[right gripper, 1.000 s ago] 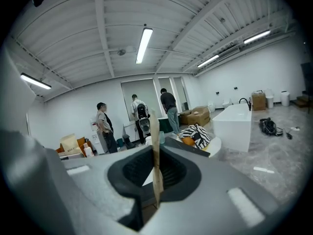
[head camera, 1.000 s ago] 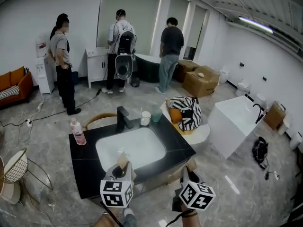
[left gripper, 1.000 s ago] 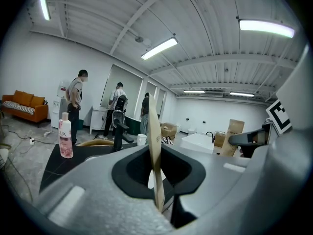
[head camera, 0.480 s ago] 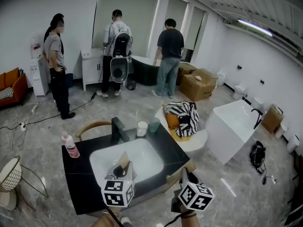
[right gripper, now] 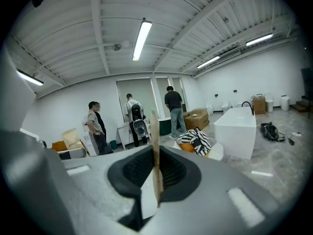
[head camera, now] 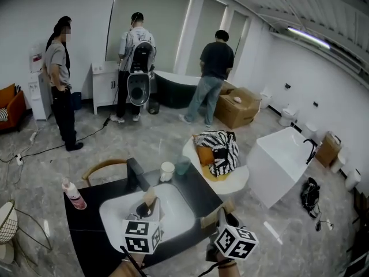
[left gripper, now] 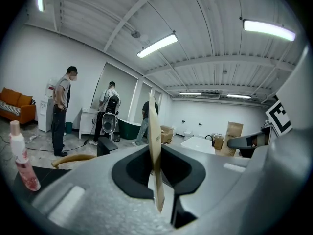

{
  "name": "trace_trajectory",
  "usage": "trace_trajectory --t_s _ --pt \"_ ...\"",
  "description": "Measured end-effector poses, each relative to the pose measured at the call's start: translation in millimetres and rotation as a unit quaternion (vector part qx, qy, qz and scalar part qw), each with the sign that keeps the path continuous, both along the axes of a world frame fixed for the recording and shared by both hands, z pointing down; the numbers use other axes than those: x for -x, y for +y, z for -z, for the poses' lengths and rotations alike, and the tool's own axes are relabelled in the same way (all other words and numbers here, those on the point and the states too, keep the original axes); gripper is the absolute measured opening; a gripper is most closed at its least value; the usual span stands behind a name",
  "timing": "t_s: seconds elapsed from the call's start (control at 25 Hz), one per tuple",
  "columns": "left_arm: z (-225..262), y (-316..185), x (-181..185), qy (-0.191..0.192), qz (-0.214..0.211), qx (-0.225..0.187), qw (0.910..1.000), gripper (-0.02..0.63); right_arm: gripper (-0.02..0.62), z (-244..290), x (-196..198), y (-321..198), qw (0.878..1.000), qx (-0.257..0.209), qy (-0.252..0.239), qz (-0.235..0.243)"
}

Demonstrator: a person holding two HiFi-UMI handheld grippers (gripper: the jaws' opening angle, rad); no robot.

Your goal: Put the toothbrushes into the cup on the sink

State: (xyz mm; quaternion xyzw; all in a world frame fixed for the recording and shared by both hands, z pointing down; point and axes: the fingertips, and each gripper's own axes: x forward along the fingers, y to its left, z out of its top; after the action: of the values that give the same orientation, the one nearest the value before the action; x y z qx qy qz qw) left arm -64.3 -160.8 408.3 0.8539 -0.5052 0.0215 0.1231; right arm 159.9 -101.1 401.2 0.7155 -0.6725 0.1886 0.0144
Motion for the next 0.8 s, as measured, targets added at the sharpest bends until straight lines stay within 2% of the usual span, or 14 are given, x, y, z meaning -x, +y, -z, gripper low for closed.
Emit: trace_trajectory --t_s 0.32,0.6,0.8 --pt "-11.6 -31.7 -23.3 -0.023 -0.016 0.007 0.9996 0.040 0.031 -21.7 -5.8 -40.7 1.000 0.021 -0.009 0.010" --pt "-1.3 -71.8 -36.3 -0.019 0.022 0.004 0.9996 0.039 0.030 -13.6 -17.3 -97.1 0.998 0.014 -0.015 0.055" --pt "-4.4 -84.9 -40.2 -0.023 0.045 0.001 0.9987 0.038 0.031 -19.4 -30.3 -120.2 0.997 0.013 -0.031 0.065"
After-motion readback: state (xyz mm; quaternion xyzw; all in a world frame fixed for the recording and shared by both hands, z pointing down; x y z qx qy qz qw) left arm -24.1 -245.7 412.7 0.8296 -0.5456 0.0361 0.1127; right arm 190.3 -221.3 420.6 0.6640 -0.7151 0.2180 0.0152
